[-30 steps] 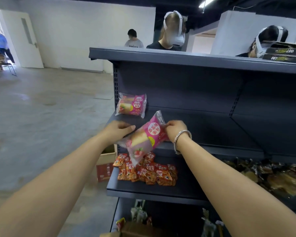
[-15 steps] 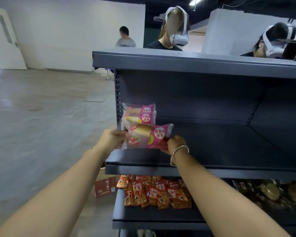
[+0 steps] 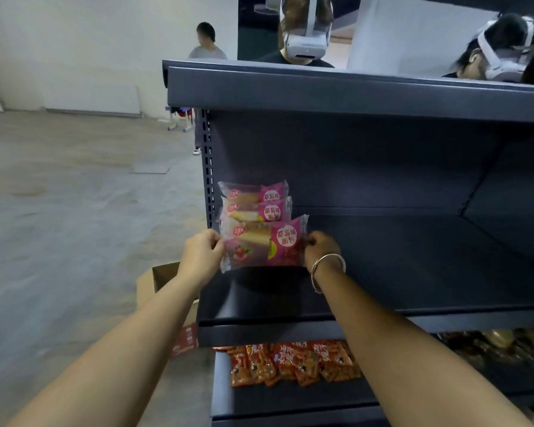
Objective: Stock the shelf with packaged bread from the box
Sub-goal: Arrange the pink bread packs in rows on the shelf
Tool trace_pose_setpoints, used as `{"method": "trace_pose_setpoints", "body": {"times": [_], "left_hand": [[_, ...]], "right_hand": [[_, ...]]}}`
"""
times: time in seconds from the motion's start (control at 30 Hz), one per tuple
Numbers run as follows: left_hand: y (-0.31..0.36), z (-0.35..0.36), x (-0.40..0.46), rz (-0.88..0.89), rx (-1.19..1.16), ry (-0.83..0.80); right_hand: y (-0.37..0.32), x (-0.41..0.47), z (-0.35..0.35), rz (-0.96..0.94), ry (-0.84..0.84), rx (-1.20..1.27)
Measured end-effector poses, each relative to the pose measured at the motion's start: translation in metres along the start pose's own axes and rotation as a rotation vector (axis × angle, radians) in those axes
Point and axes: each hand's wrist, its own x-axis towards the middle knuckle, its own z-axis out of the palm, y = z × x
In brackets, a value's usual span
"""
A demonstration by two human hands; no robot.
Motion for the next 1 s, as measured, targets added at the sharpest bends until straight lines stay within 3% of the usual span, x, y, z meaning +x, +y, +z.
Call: {"method": "trace_pose_setpoints", "body": {"times": [0.23,1.0], "left_hand": [[-0.010,-0.005,0.015,0.055,0.040,0.009],[-0.018,0.002,0.029,0.037,-0.033,0.015]], "right_hand": [[-0.006,0.001,0.010,-0.089,-0.011,-0.114],[-0.017,0.008,0.019,0.001,-0.058,-0.042]]}}
